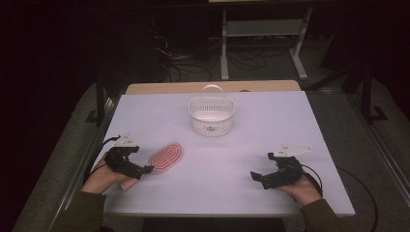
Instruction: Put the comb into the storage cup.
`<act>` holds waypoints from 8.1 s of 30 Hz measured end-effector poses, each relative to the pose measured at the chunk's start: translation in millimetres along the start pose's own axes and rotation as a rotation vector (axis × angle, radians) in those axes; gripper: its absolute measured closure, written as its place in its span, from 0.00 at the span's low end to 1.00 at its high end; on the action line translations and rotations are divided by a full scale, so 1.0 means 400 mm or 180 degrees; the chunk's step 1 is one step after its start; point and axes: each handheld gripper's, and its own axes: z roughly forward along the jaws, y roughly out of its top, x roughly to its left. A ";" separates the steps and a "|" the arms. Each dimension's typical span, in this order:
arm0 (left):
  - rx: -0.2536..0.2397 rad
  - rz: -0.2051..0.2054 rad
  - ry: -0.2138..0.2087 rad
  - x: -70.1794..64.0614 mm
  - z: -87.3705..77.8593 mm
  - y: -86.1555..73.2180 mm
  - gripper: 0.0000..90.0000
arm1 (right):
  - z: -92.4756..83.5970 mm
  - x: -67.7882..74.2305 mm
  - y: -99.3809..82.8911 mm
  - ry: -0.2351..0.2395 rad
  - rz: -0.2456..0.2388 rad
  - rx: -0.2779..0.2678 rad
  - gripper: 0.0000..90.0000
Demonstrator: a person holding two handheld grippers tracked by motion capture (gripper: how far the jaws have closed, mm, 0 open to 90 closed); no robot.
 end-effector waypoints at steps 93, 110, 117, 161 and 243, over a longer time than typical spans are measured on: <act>0.0912 0.0194 0.0073 -0.032 0.063 -0.001 0.71 | 0.001 0.000 0.001 0.0001 0.0000 0.0012 0.00; 0.0930 0.0089 0.0098 -0.035 0.064 0.001 0.78 | 0.001 0.003 0.000 0.0006 -0.0011 0.0014 0.00; 0.0931 0.0056 0.0087 -0.033 0.063 0.001 0.78 | 0.001 0.003 0.000 0.0005 -0.0009 0.0013 0.00; 0.0058 0.0018 -0.0232 -0.075 0.024 0.048 0.78 | 0.001 0.000 -0.001 0.0021 -0.0017 0.0016 0.00; -0.0919 0.0206 -0.0522 -0.208 0.174 0.180 0.78 | -0.004 0.020 0.041 0.0112 -0.0040 -0.0076 0.00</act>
